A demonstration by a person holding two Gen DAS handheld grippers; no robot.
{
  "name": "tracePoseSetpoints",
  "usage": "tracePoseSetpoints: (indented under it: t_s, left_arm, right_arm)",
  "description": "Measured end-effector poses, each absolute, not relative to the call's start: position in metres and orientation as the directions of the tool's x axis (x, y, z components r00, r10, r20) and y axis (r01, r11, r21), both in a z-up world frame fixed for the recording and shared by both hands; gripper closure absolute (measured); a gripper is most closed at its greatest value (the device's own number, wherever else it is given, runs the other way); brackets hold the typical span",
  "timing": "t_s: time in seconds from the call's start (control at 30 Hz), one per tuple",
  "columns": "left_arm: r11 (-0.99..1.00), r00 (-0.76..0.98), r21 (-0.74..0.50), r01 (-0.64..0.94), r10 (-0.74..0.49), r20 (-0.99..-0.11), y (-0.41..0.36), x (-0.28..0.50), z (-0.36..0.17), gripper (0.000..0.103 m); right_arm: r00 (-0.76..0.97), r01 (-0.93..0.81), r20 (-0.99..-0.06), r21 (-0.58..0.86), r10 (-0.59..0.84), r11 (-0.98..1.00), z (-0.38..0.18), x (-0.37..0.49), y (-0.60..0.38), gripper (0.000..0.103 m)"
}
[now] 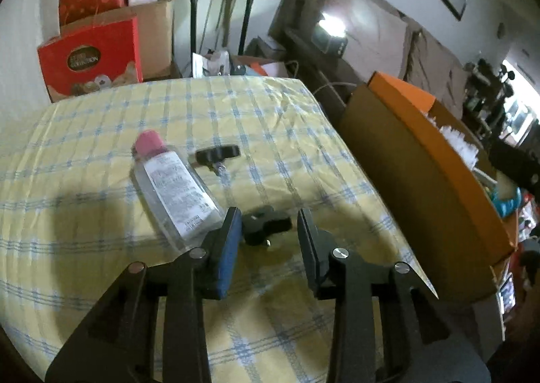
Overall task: Organize objects
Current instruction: 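Grasp a black star knob with the left gripper while the right gripper holds the beige cap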
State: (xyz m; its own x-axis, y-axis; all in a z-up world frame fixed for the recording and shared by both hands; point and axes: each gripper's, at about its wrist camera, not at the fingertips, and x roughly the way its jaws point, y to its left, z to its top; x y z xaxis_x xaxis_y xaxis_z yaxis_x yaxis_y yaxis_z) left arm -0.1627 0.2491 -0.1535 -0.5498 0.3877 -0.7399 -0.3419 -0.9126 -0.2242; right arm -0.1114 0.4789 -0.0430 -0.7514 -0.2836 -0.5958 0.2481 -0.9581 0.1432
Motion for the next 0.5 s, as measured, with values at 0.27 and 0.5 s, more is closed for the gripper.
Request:
tracePoseSetpoints:
  t_s: [0.27,0.5]
  left_arm:
    - [-0.907,-0.535,-0.225,-0.356,0.395,-0.746,0.261,-0.157,-0.169,0.059]
    - [-0.925,-0.556,-0.237,-0.297,0.369,-0.745,0.268,-0.181,-0.178,0.051]
  right_arm:
    - [-0.754,0.23,-0.598,0.148,-0.272,-0.962,-0.04,-0.11,0.486,0.078]
    - [-0.753,0.235,-0.596,0.15,-0.278,-0.96,-0.04,-0.11,0.486,0.078]
